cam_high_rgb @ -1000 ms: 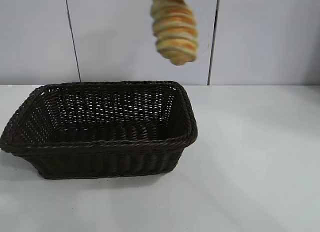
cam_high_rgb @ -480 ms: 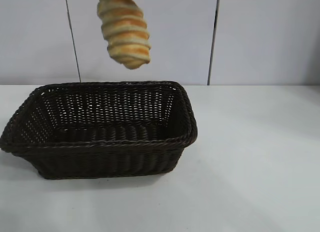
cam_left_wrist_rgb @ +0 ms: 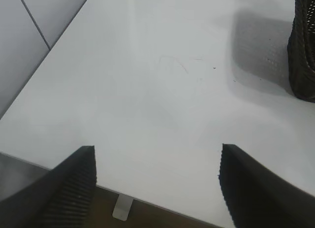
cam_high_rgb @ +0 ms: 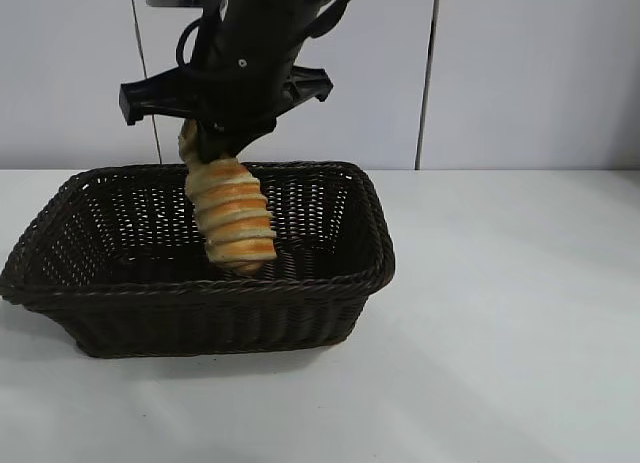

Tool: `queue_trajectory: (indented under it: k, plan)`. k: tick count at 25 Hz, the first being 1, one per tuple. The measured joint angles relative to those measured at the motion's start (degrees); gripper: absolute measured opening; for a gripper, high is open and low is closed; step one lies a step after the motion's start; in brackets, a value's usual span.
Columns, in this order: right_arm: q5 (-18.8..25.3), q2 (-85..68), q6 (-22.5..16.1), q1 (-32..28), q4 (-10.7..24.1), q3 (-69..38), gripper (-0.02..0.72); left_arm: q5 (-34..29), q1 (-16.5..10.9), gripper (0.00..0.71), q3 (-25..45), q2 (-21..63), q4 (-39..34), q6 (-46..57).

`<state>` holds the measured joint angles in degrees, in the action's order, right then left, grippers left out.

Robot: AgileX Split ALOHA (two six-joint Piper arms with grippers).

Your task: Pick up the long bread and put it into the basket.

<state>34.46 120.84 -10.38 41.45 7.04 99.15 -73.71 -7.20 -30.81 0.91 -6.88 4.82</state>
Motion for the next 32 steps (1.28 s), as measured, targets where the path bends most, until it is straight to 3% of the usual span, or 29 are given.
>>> queue_trajectory:
  k: [4, 7, 19, 32]
  plan:
    - [0.31, 0.0, 0.0, 0.0, -0.12, 0.0, 0.403, 0.0, 0.0, 0.51, 0.0, 0.0, 0.0, 0.0]
    - [0.31, 0.0, -0.15, 0.0, -0.18, 0.0, 0.493, 0.0, 0.0, 0.51, 0.0, 0.0, 0.0, 0.0]
    - [1.11, -2.47, -0.48, 0.0, -0.55, 0.0, 0.515, 0.0, 0.0, 0.51, 0.0, 0.0, 0.0, 0.0]
    - [11.35, -20.65, -0.48, -0.92, 0.91, 0.0, 0.502, 0.0, 0.0, 0.51, 0.0, 0.0, 0.0, 0.0]
